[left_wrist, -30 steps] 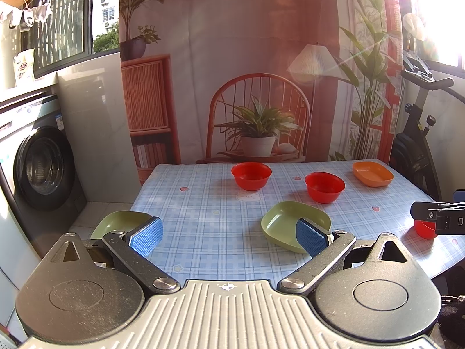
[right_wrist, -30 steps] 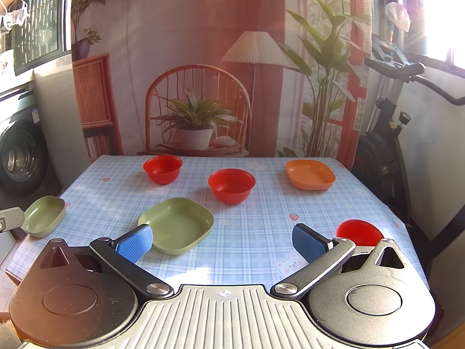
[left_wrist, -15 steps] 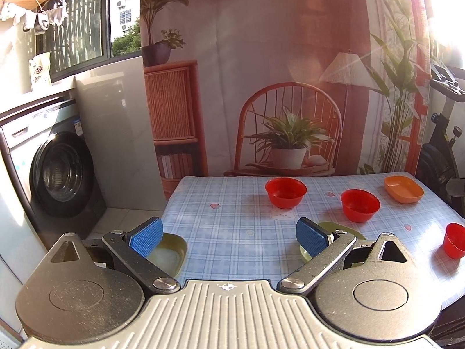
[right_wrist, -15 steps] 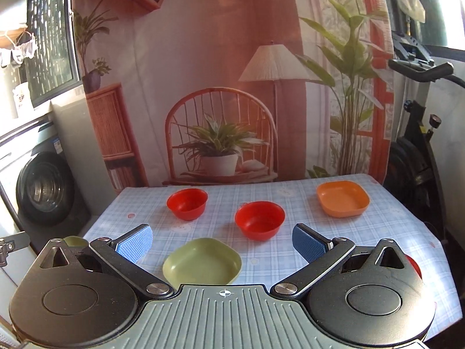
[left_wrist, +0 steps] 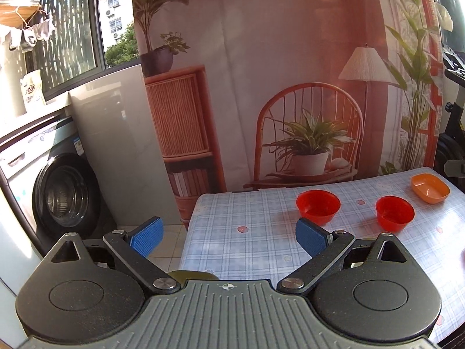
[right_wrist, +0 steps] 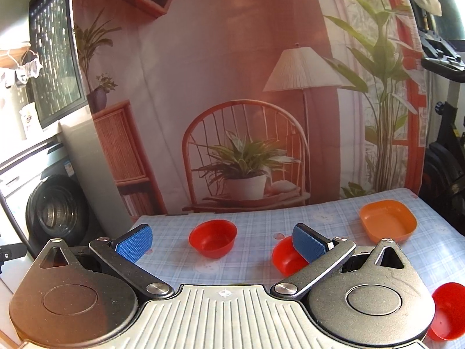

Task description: Organize plates and bowls

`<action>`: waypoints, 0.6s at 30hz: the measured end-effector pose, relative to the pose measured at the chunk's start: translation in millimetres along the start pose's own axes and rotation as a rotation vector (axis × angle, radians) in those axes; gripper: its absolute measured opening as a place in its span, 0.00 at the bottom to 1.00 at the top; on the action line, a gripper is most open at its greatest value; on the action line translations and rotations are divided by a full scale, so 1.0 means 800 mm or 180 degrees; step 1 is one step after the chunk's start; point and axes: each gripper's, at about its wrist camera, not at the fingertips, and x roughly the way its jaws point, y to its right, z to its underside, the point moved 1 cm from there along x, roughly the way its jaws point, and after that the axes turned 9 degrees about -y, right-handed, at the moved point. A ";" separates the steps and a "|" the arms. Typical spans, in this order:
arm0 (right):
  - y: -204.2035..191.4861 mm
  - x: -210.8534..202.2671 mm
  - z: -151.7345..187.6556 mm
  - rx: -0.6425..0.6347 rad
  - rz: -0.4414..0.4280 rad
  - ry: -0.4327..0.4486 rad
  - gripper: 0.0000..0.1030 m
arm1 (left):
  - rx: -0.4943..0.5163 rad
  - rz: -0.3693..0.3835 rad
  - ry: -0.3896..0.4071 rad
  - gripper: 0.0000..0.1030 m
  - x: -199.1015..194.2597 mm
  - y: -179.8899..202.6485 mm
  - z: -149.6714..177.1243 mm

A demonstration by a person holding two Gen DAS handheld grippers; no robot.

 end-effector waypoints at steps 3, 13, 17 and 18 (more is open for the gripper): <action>-0.030 0.038 -0.001 -0.0142 -0.0075 -0.0161 1.00 | -0.0066 -0.0002 -0.0130 0.91 0.025 -0.027 0.005; -0.124 0.132 0.011 -0.0502 -0.0212 -0.0477 1.00 | -0.0413 -0.0089 -0.0445 0.86 0.080 -0.106 0.030; -0.143 0.162 0.012 -0.0565 -0.0247 -0.0631 0.96 | -0.0487 -0.0123 -0.0527 0.84 0.102 -0.129 0.035; -0.147 0.168 0.013 -0.0592 -0.0263 -0.0645 0.96 | -0.0494 -0.0122 -0.0546 0.83 0.105 -0.132 0.037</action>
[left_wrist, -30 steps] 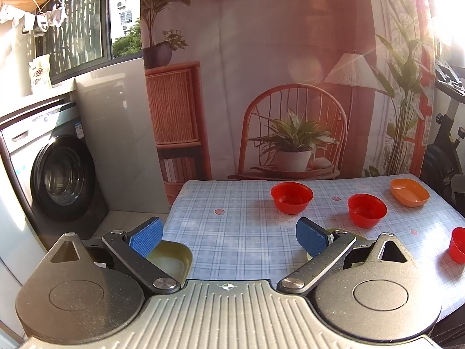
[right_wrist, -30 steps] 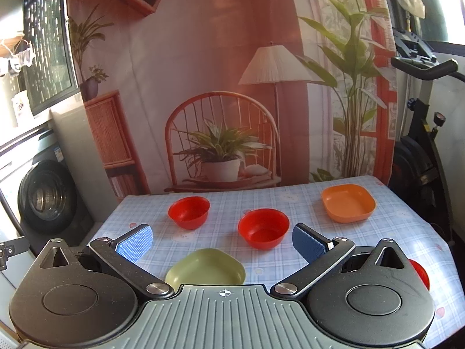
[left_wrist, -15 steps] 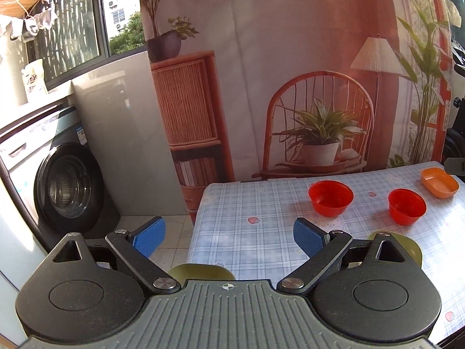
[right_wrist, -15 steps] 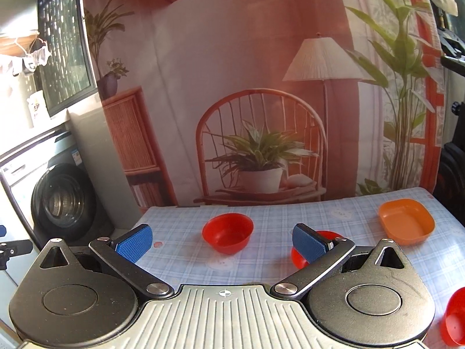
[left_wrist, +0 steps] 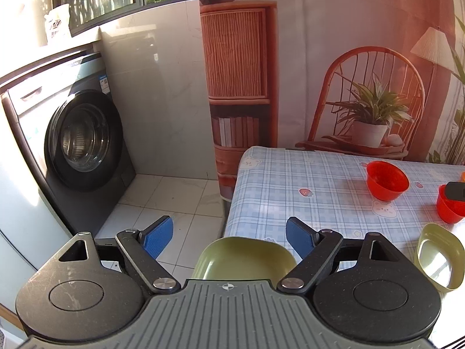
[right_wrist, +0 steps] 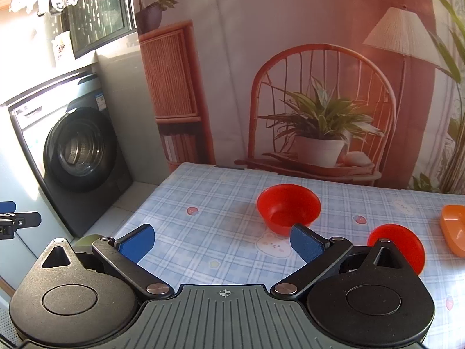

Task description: Organize plates and bowls

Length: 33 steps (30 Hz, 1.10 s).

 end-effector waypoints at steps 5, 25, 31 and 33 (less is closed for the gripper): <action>-0.031 0.043 -0.006 -0.0220 -0.0122 -0.0111 0.87 | -0.0108 0.0004 -0.0163 0.78 0.035 -0.026 0.011; -0.158 0.231 0.017 -0.0878 -0.0714 -0.0875 0.36 | -0.0750 0.0339 -0.0620 0.49 0.143 -0.091 0.093; -0.166 0.247 0.035 -0.0878 -0.0800 -0.1014 0.19 | -0.0800 0.0423 -0.0629 0.21 0.150 -0.082 0.105; -0.165 0.246 0.037 -0.0844 -0.0863 -0.1001 0.13 | -0.0773 0.0414 -0.0616 0.18 0.150 -0.078 0.107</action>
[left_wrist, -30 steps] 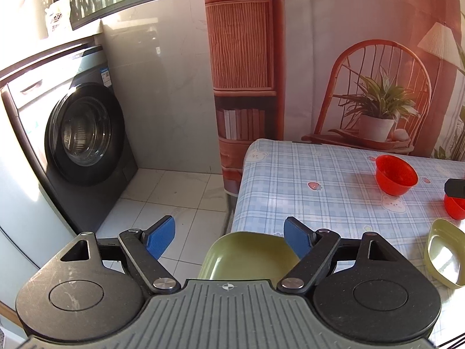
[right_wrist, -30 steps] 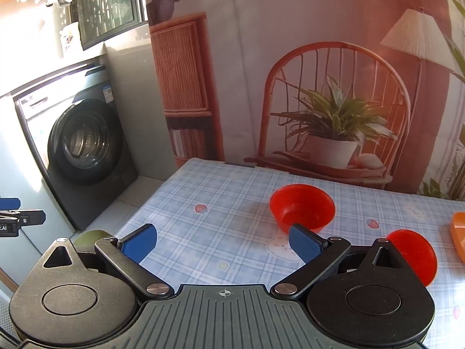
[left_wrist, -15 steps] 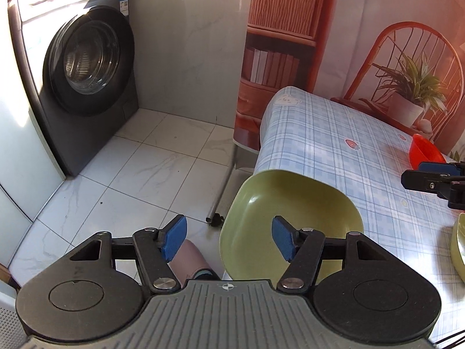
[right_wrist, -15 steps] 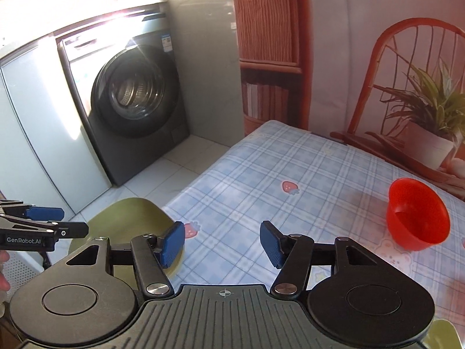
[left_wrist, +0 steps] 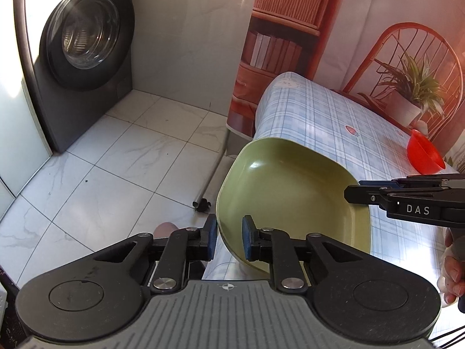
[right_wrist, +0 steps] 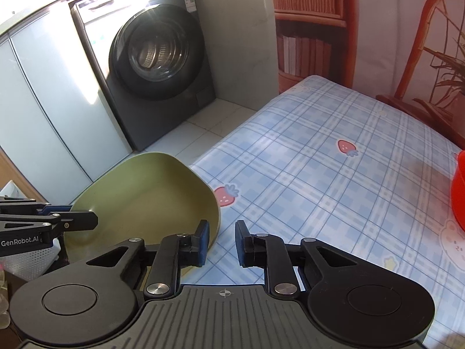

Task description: Organize plates and bowls

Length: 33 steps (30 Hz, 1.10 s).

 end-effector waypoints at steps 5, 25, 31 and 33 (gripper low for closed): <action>0.004 -0.009 0.006 0.0142 -0.0098 0.0037 0.07 | -0.0050 0.0028 -0.0024 0.13 0.001 0.000 0.003; 0.112 -0.131 0.083 0.1113 -0.0071 0.0608 0.06 | 0.0443 0.0199 0.0031 0.12 -0.029 0.126 -0.006; 0.167 -0.191 0.116 0.1376 0.0056 0.0939 0.06 | 0.0666 0.0380 0.0111 0.12 -0.037 0.192 -0.007; 0.186 -0.211 0.130 0.1434 0.0124 0.1020 0.06 | 0.0756 0.0455 0.0122 0.12 -0.038 0.219 -0.005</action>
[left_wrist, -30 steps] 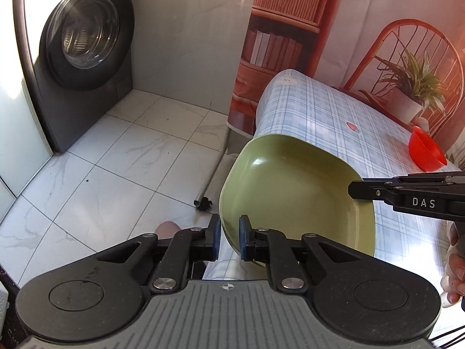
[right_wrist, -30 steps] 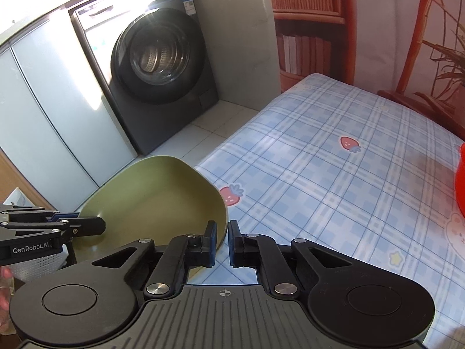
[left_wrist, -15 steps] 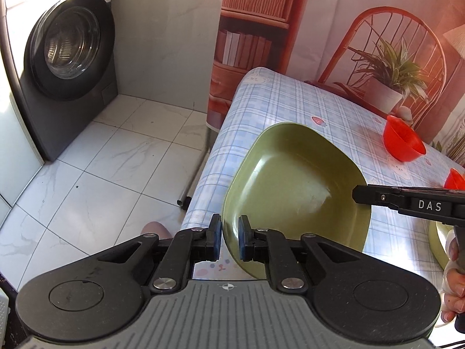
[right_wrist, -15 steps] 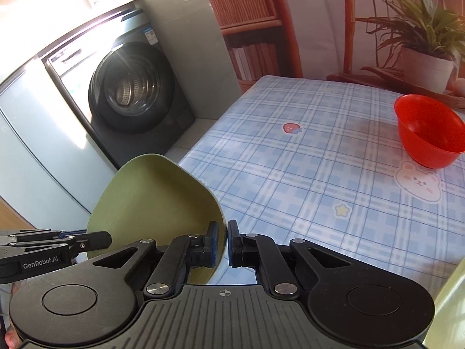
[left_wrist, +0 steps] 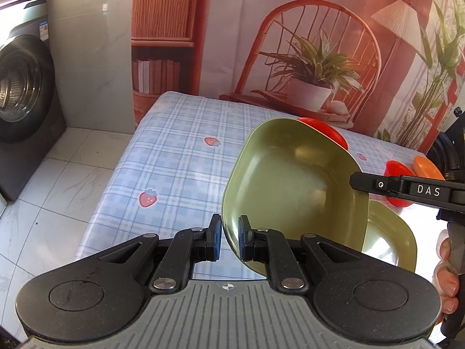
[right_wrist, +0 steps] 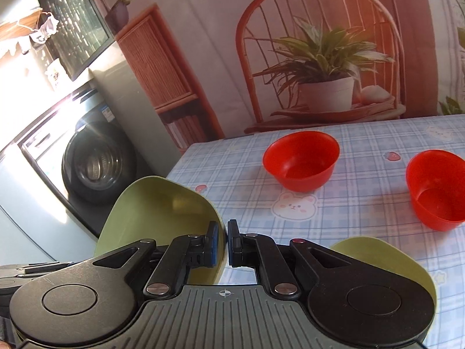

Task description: Organize plates and bowls

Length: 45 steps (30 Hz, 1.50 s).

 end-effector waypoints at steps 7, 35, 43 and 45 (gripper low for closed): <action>0.080 -0.062 0.013 0.0295 0.0190 0.0206 0.06 | 0.0299 0.0255 -0.0076 0.12 0.018 0.089 0.006; 0.188 -0.080 0.073 0.0917 0.0419 0.0068 0.06 | 0.0781 0.0200 -0.0535 0.13 0.090 0.183 0.028; 0.192 -0.076 0.076 0.0945 0.0427 0.0022 0.06 | 0.0872 0.0128 -0.0512 0.13 0.094 0.185 0.027; 0.194 -0.076 0.076 0.0947 0.0434 0.0024 0.06 | 0.0905 0.0095 -0.0484 0.13 0.094 0.185 0.027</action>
